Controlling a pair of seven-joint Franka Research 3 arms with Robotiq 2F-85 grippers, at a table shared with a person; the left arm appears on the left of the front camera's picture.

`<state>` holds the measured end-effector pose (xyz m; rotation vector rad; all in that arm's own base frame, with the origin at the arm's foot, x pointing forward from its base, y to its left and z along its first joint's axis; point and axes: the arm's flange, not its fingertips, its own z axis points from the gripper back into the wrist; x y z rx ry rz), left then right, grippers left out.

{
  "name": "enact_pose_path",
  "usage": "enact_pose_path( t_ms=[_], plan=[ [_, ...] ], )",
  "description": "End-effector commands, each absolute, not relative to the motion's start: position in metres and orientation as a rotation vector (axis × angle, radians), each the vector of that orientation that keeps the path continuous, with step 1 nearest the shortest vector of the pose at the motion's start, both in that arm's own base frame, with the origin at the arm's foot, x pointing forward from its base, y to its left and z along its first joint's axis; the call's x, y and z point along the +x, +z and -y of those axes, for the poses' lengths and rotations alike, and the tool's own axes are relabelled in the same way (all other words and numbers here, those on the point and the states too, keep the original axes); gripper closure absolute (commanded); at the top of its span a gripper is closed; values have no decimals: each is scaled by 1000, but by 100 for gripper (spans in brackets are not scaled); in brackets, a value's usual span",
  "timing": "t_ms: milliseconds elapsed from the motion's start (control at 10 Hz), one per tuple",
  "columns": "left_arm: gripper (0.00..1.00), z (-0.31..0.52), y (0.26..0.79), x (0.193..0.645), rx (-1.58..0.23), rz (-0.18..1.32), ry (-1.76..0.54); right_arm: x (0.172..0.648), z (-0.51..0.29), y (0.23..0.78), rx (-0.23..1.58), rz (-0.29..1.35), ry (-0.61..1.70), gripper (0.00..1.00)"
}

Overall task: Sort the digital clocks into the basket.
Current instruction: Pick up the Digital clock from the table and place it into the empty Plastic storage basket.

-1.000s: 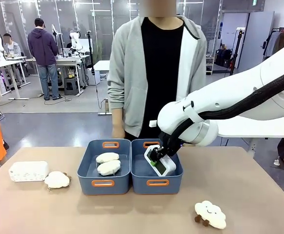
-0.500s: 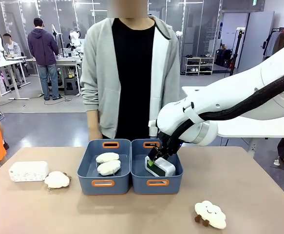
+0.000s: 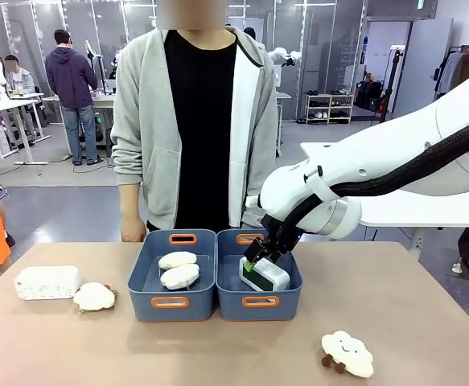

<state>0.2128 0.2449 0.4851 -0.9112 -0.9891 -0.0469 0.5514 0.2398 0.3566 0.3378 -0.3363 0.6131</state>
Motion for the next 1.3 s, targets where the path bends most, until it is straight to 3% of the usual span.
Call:
enact_pose_path(
  t_ms=[0, 600, 800, 1000, 1200],
  plan=[
    [0, -246, 487, 213, -906, 991, -48, 553, -240, 354, 336, 335, 612, 0],
    [0, -246, 487, 213, -906, 991, -48, 551, -240, 356, 338, 335, 614, 0],
    [0, -246, 487, 213, -906, 991, -48, 512, -225, 408, 429, 387, 617, 0],
    [0, -246, 487, 213, -906, 991, -48, 480, -201, 433, 453, 382, 588, 0],
    [0, -246, 487, 213, -906, 991, -48, 468, -153, 452, 591, 356, 508, 0]
  ],
)
